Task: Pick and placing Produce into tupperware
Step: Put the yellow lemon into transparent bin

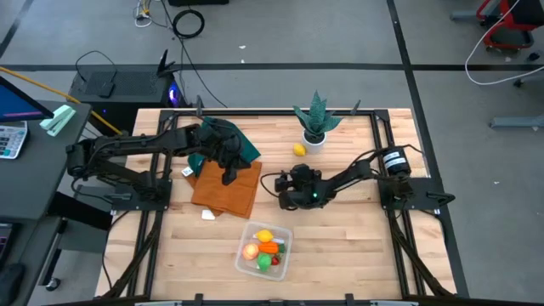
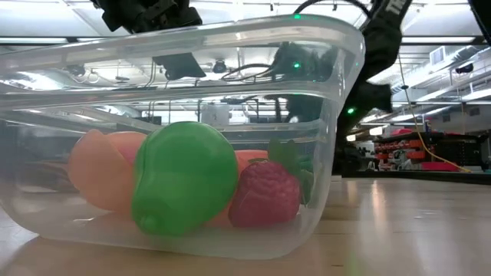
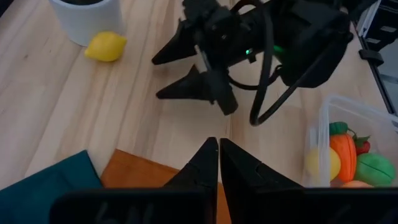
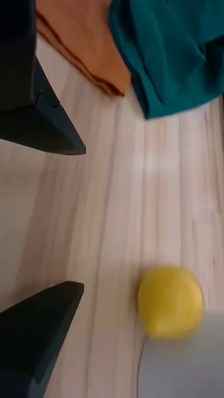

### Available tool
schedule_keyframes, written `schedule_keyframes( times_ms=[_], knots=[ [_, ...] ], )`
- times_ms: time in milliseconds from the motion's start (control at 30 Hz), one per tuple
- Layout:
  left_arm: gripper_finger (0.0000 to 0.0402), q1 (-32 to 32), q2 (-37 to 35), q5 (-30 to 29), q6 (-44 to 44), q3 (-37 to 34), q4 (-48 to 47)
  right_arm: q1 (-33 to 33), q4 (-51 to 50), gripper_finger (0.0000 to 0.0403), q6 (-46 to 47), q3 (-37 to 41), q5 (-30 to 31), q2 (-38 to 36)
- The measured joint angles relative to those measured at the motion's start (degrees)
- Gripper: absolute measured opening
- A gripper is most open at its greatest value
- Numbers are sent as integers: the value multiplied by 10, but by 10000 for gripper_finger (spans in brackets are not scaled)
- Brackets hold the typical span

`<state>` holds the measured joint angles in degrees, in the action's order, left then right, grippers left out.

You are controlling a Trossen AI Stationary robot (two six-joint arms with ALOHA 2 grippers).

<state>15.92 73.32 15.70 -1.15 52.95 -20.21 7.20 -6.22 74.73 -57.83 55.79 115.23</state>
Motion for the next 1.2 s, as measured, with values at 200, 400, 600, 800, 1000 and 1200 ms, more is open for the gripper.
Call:
schedule_keyframes(
  times_ms=[200, 400, 600, 800, 1000, 1200],
  knots=[
    [14, 0, 0, 0, 4, 0, -14, -14, 91, 347, -50, -6, -27, 24],
    [20, 0, 0, 0, 9, 0, -29, -17, 91, 369, -86, -5, -44, 15],
    [21, 0, 0, 0, 10, 0, -32, -31, 95, 370, -75, -5, -58, 3],
    [12, 0, 0, 0, 10, 0, -33, -48, 94, 368, -91, -6, -72, 11],
    [20, 0, 0, 0, 10, 0, -34, -50, 96, 368, -100, -5, -11, 29],
    [28, 0, 0, 0, 21, 0, -35, -49, 95, 368, -43, -21, 36, 72]
  ],
)
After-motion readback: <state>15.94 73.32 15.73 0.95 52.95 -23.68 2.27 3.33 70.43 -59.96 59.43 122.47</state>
